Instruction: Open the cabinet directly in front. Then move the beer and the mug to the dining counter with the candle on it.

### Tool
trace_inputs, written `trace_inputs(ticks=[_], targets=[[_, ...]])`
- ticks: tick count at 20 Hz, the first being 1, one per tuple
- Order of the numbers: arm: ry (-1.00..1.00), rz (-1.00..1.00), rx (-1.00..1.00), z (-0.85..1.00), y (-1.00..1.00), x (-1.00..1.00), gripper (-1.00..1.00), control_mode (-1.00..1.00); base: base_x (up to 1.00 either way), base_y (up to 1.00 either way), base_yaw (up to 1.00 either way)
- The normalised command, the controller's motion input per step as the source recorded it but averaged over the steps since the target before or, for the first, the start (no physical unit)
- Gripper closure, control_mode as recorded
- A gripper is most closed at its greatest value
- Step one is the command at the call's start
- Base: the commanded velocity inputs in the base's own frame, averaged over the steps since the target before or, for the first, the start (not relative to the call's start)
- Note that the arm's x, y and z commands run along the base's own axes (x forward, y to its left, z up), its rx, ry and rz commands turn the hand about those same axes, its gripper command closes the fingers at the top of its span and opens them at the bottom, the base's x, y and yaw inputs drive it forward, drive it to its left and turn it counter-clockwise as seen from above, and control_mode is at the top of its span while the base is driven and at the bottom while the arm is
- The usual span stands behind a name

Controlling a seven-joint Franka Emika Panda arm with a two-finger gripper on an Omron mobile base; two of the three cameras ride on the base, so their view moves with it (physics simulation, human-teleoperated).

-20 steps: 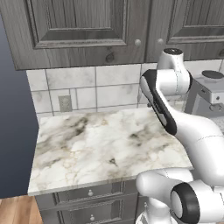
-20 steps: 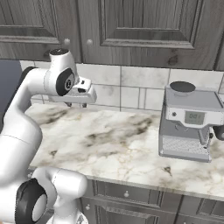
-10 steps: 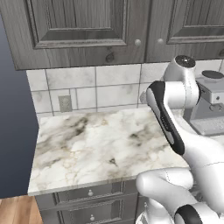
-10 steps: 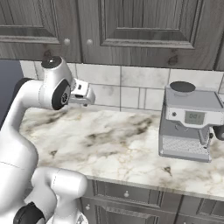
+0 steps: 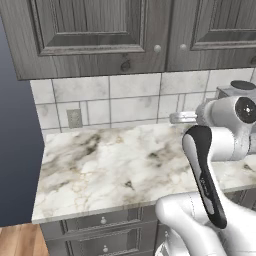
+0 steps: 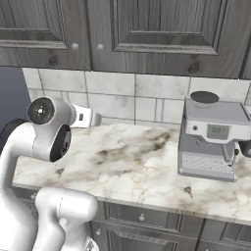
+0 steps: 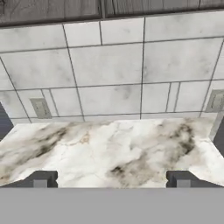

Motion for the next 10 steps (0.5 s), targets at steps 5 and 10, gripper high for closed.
trace_inputs(ticks=[5,10], targets=[[-0.41,0.0,0.07,0.26,0.0,-0.35,-1.0,-1.0,0.0,0.0,0.0],[-0.37,0.0,0.07,0.45,0.0,-0.09,-1.0,-1.0,0.0,0.0,0.0]])
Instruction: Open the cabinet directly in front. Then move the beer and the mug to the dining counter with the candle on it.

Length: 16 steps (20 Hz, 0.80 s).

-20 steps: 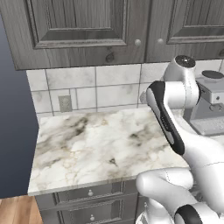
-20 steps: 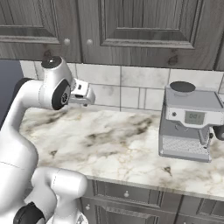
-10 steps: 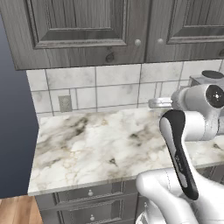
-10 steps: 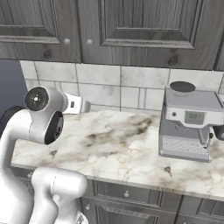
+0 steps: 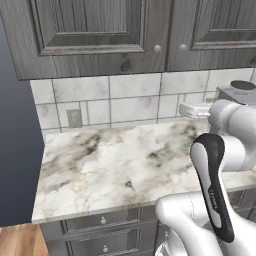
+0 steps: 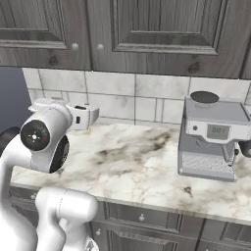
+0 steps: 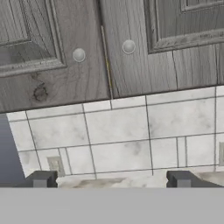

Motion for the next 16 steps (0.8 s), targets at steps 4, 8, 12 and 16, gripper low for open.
trace_inputs(ticks=[4,8,12,16], targets=[[-0.25,-0.02,0.03,0.38,0.16,0.0,-1.0,-1.0,0.0,0.0,0.0],[-0.19,-0.06,0.0,0.38,0.3,0.0,-1.0,-1.0,0.0,0.0,0.0],[-0.2,-0.09,0.0,0.68,0.32,0.0,-1.0,-1.0,0.0,0.0,0.0],[-0.12,-0.03,0.0,0.78,0.29,0.0,-1.0,-1.0,0.0,0.0,0.0]])
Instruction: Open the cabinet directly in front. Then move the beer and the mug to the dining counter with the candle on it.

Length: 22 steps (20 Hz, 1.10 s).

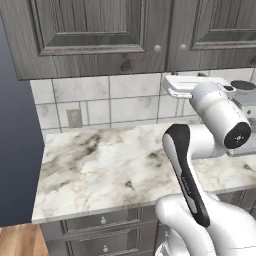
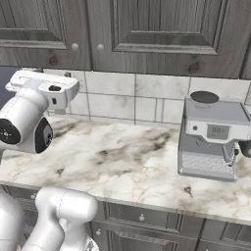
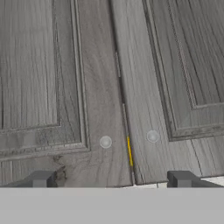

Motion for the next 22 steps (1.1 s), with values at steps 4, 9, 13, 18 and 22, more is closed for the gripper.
trace_inputs(ticks=[4,9,13,18,22], targets=[[0.02,-0.01,-0.03,0.28,0.31,0.06,-1.0,-1.0,0.0,0.0,0.0],[0.09,-0.01,-0.11,-0.02,0.17,0.17,-1.0,-1.0,0.0,0.0,0.0],[0.06,-0.01,-0.05,0.0,0.03,0.05,-1.0,-1.0,0.0,0.0,0.0],[0.02,-0.04,-0.01,-0.02,-0.02,0.09,-1.0,-1.0,0.0,0.0,0.0],[0.0,-0.02,0.0,0.0,-0.01,0.0,-1.0,-1.0,0.0,0.0,0.0]])
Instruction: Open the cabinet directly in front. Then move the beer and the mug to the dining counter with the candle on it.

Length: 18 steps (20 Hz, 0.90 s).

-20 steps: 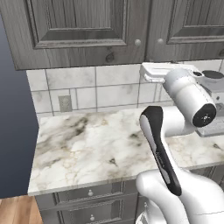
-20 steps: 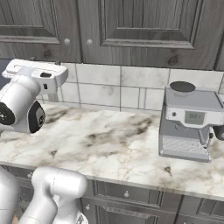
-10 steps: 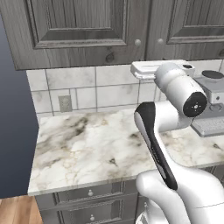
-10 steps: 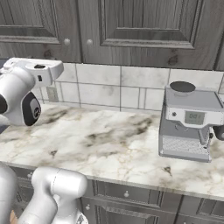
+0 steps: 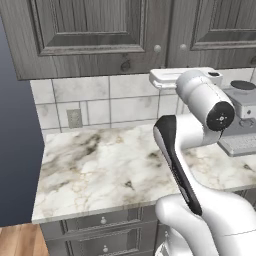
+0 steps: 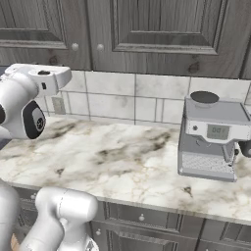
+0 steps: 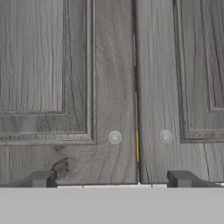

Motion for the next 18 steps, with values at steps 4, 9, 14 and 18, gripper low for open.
trace_inputs(ticks=[4,9,14,18], targets=[[0.0,0.0,0.0,0.0,0.0,0.06,-1.0,-1.0,0.0,0.0,0.0],[0.08,0.0,0.0,0.0,0.0,0.49,-1.0,-1.0,0.0,0.0,0.0],[0.08,0.0,0.0,0.0,0.0,0.54,-1.0,-1.0,0.0,0.0,0.0],[-0.03,0.0,0.02,0.1,0.0,0.3,-1.0,-1.0,0.0,0.0,0.0]])
